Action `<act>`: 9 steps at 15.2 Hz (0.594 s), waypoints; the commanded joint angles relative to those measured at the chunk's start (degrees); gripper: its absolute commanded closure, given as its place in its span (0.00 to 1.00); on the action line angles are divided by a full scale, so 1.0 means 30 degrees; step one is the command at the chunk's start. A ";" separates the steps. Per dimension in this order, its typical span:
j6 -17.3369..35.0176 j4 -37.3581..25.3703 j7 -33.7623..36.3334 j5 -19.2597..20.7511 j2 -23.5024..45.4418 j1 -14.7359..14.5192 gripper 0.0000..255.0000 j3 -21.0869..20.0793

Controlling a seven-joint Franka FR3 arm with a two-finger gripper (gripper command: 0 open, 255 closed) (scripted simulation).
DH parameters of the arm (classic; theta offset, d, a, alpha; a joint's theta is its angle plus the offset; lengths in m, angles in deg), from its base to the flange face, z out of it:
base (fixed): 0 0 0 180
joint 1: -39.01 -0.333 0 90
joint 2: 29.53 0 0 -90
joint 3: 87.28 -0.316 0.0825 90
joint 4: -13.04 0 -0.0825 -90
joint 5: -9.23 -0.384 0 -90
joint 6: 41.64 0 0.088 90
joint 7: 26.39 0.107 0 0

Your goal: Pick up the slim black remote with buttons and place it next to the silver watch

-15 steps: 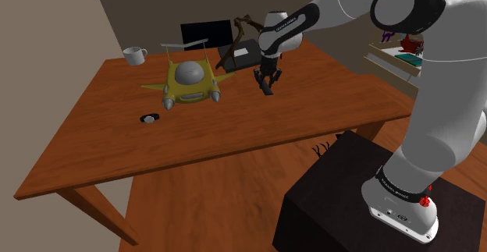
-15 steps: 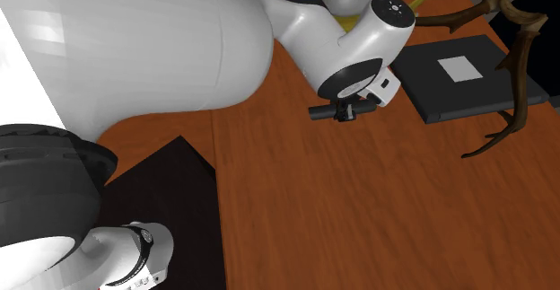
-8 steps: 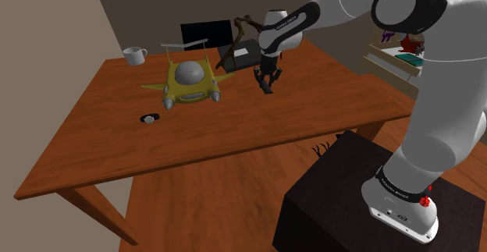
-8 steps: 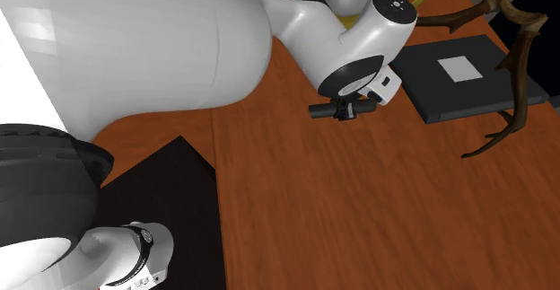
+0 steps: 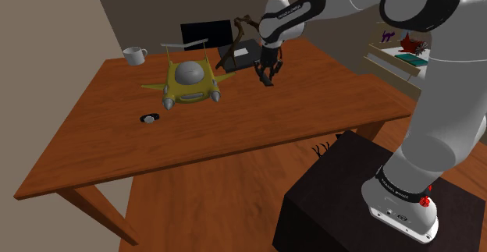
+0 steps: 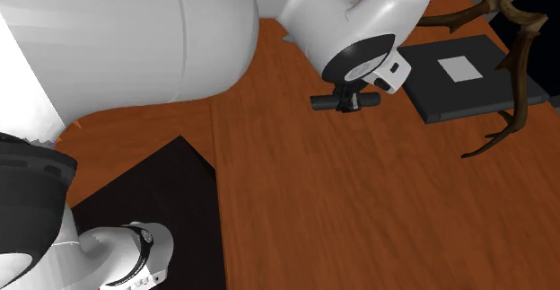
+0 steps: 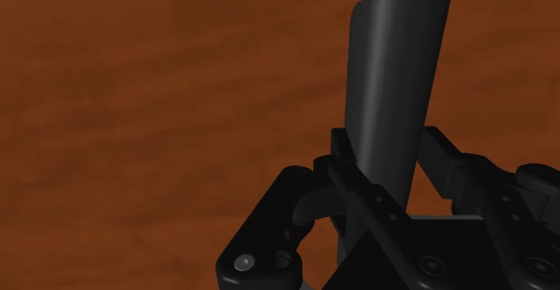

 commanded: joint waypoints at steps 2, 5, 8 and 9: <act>-0.0665 -0.0348 0.0022 0.0020 -0.0312 0.0023 1.00 0.0015; -0.1336 -0.0731 0.0075 0.0043 -0.0601 0.0026 1.00 0.0021; -0.2017 -0.1155 0.0126 0.0064 -0.0860 0.0030 1.00 0.0026; -0.2246 -0.1305 0.0144 0.0071 -0.0939 0.0031 1.00 0.0027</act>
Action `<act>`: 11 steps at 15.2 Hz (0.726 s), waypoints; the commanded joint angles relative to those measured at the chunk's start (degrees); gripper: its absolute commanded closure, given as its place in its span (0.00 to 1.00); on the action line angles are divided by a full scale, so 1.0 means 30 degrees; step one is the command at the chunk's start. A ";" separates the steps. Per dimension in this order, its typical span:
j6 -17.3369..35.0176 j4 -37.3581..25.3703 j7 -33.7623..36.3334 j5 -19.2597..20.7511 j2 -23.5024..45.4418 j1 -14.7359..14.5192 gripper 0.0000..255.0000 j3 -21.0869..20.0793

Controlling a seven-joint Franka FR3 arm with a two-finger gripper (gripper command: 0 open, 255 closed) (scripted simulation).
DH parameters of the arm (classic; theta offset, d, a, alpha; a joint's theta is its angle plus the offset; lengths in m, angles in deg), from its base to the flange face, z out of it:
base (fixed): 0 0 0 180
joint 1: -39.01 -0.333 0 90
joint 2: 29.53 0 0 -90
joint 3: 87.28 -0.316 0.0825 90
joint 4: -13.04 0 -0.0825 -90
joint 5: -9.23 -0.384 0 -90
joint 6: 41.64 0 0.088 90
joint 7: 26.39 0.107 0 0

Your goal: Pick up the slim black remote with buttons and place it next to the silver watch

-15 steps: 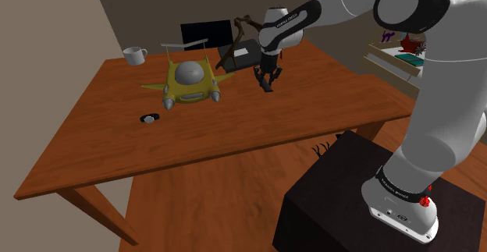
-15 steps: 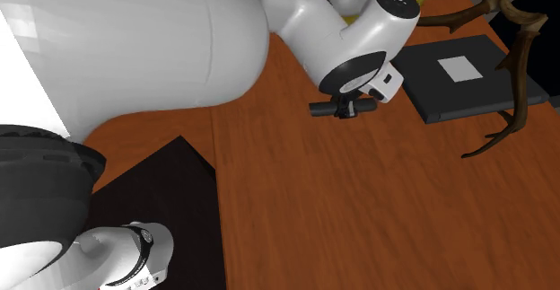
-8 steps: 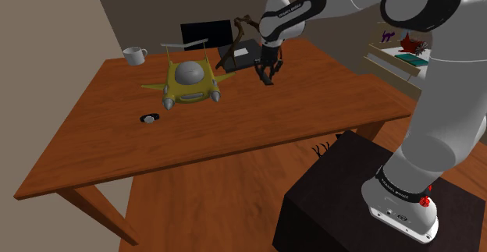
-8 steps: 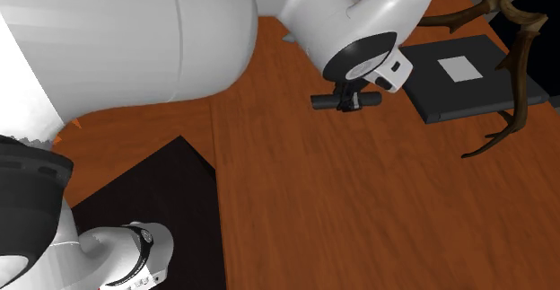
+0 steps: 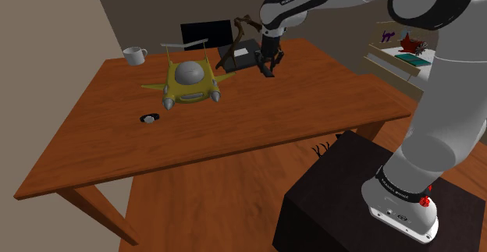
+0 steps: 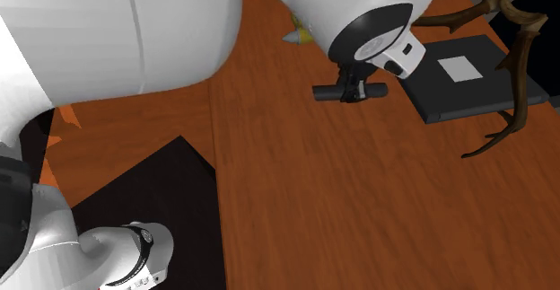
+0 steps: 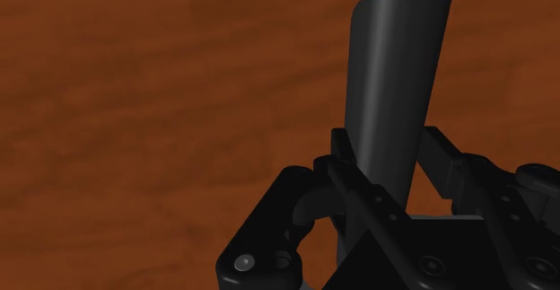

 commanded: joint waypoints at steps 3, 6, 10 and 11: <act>-0.0402 -0.0315 0.0865 0.0120 -0.0149 -0.0525 1.00 -0.0269; -0.0323 -0.0424 0.2150 0.0294 -0.0052 -0.1340 1.00 -0.0684; -0.0328 -0.0901 0.3870 0.0564 0.0309 -0.2435 1.00 -0.1221; -0.0351 -0.1080 0.4299 0.0640 0.0441 -0.2711 1.00 -0.1350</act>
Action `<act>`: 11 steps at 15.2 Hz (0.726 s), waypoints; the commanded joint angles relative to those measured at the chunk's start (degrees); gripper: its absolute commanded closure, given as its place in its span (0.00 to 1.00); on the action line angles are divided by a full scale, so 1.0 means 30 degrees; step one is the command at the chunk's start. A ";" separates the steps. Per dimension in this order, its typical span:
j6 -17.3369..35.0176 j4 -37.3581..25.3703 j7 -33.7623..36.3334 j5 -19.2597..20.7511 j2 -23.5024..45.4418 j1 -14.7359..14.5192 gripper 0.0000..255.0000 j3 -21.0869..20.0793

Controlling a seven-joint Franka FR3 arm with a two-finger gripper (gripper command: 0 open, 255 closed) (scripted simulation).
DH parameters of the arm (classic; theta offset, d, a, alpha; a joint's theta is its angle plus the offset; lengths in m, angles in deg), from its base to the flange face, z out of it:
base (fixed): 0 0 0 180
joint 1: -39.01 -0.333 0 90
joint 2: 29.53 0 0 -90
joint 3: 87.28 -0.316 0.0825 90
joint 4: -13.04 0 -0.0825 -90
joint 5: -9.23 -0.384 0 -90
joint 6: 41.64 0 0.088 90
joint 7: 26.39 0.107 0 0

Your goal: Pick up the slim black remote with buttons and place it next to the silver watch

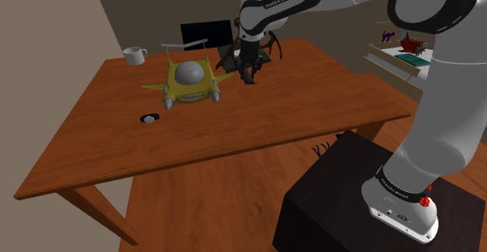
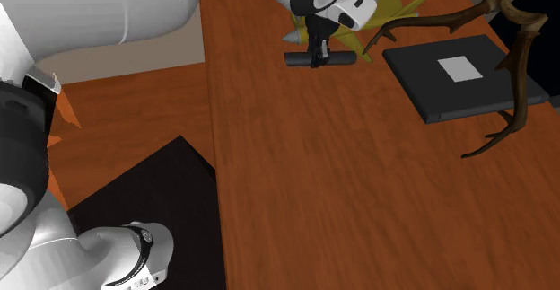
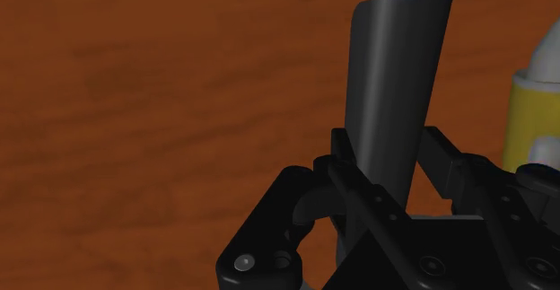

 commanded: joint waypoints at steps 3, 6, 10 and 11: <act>-0.0255 -0.1045 0.1714 0.0322 0.0690 -0.1101 1.00 -0.0477; -0.0466 -0.1967 0.2975 0.0594 0.1340 -0.1967 1.00 -0.0802; -0.0913 -0.3597 0.4607 0.0996 0.2455 -0.3168 1.00 -0.1163; -0.1059 -0.4083 0.5003 0.1101 0.2781 -0.3479 1.00 -0.1238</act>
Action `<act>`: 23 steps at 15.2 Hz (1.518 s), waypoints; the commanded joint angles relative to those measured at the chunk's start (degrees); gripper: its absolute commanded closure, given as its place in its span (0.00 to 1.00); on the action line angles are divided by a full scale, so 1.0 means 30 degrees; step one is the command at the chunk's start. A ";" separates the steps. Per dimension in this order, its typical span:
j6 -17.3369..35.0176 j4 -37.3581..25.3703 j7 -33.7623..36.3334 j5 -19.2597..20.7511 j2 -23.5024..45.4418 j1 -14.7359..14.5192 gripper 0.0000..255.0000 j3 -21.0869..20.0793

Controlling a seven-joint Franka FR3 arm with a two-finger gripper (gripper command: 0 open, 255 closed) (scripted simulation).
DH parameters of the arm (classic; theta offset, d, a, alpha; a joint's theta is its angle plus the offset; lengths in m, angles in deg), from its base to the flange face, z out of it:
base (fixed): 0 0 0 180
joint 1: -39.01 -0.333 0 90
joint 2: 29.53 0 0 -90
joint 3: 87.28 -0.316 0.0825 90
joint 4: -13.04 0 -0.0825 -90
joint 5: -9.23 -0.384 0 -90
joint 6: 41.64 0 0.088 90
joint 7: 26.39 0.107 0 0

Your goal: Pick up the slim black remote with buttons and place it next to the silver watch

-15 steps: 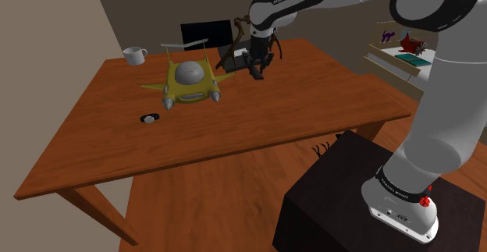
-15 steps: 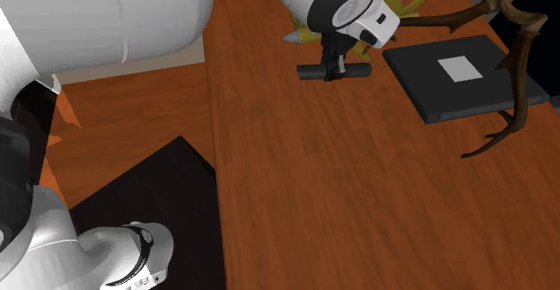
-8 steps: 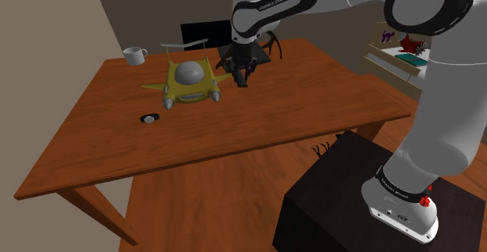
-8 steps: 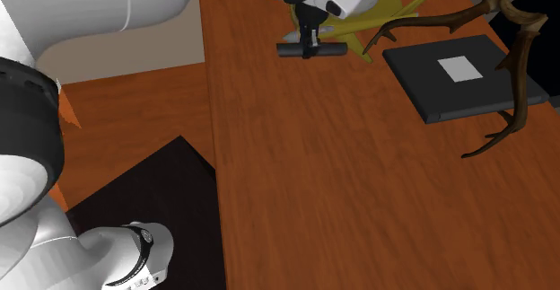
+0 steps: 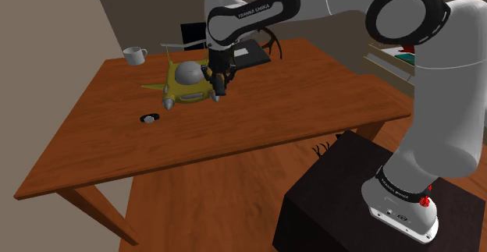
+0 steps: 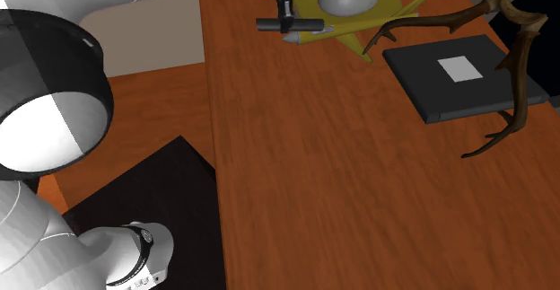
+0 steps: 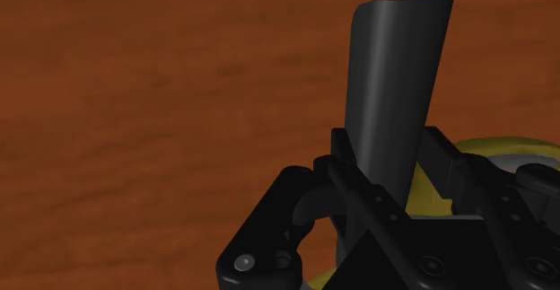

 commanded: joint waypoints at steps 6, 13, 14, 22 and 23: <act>-0.1336 -0.3998 0.2707 0.0760 0.2572 -0.2282 1.00 -0.0433; -0.4369 -1.1794 0.4874 0.1556 0.7250 -0.4929 1.00 -0.0509; -0.5218 -1.3820 0.5111 0.1670 0.8405 -0.5406 1.00 -0.0468; -0.3678 -1.2637 0.5295 0.1721 0.8764 -0.5508 1.00 -0.0444; -0.3402 -1.2334 0.5299 0.1724 0.8740 -0.5483 1.00 -0.0444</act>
